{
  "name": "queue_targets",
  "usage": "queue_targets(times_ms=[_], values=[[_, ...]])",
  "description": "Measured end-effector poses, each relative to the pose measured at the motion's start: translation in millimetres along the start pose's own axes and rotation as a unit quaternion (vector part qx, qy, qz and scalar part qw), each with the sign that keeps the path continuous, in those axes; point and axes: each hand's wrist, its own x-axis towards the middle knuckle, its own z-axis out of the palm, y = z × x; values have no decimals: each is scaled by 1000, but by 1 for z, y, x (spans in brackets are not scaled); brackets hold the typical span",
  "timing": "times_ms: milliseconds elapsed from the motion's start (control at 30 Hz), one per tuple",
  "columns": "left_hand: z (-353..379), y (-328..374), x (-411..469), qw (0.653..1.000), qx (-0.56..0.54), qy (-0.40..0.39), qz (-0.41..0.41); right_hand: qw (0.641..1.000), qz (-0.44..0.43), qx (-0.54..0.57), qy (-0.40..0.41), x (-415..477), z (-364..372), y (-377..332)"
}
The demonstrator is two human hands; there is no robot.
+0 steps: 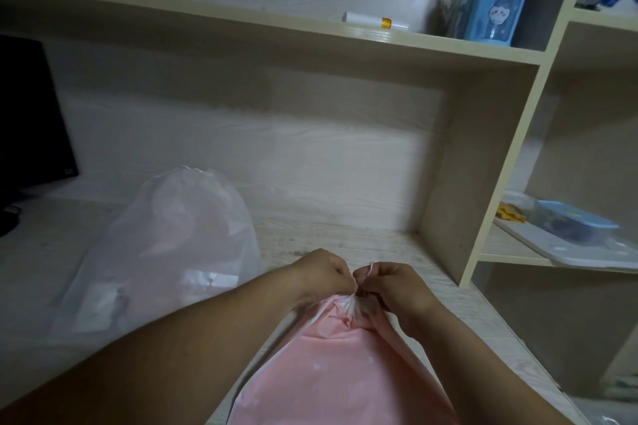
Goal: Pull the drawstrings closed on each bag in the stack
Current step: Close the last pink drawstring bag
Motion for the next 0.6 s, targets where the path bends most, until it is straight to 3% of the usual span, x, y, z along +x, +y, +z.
queue_targets(times_ms=[167, 300, 600], values=[[8, -9, 2, 999, -10, 13, 35, 999, -17, 37, 9, -5, 4, 1], [10, -11, 3, 998, 44, 9, 45, 996, -34, 68, 35, -9, 12, 3], [17, -16, 1, 989, 120, 63, 63, 989, -115, -55, 71, -4, 15, 18]])
